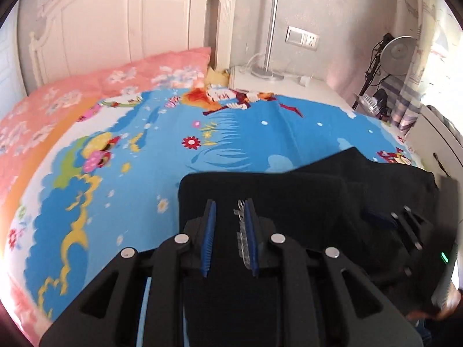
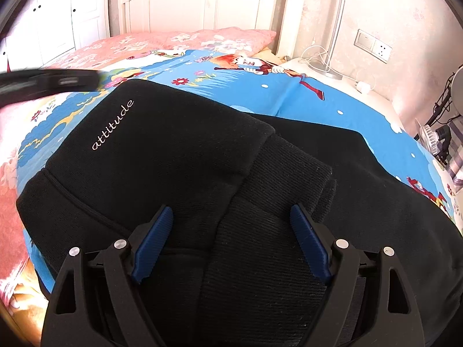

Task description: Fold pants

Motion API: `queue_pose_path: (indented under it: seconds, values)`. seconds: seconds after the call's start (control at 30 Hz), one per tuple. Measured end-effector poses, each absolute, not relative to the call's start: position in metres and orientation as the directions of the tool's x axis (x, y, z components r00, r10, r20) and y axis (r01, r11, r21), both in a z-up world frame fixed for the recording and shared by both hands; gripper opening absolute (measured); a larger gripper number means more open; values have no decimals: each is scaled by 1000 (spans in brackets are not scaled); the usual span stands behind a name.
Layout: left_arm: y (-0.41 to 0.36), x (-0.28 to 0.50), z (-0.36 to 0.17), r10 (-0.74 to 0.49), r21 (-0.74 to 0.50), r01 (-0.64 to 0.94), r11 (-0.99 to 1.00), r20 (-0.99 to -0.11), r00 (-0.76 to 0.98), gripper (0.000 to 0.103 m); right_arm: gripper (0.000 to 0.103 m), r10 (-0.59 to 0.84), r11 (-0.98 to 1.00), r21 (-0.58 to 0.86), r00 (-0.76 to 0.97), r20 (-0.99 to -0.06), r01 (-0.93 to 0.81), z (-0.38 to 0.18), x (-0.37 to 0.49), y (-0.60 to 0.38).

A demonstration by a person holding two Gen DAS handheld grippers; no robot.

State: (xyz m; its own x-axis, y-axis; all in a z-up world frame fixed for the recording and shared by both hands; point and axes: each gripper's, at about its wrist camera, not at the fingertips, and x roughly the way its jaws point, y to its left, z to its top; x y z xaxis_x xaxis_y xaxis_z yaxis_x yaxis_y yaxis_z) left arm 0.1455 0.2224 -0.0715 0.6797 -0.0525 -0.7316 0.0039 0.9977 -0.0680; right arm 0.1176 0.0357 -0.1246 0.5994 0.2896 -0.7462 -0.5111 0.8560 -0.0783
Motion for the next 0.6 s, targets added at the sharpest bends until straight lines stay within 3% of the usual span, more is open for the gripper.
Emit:
queue_pose_path:
  seconds: [0.1, 0.2, 0.27, 0.4, 0.47, 0.6]
  values:
    - [232, 189, -101, -80, -92, 9, 996, -810, 581, 21, 80, 286, 858, -86, 611, -738, -506, -125, 115, 36]
    - [238, 200, -103, -108, -131, -2, 991, -825, 555, 20, 80, 291, 858, -82, 610, -737, -508, -125, 116, 36]
    - [231, 194, -92, -69, -91, -13, 996, -826, 559, 20, 81, 296, 857, -77, 609, -736, -510, -125, 116, 36]
    - [212, 189, -83, -110, -113, 34, 993, -782, 613, 22, 81, 296, 859, -79, 615, -731, -507, -125, 115, 36]
    - [208, 200, -97, -78, -98, -4, 995, -814, 576, 26, 81, 296, 859, -78, 614, -731, -507, -125, 114, 37]
    - [217, 210, -103, -131, -183, -38, 982, -819, 558, 28, 81, 298, 859, -76, 615, -730, -506, -125, 114, 36]
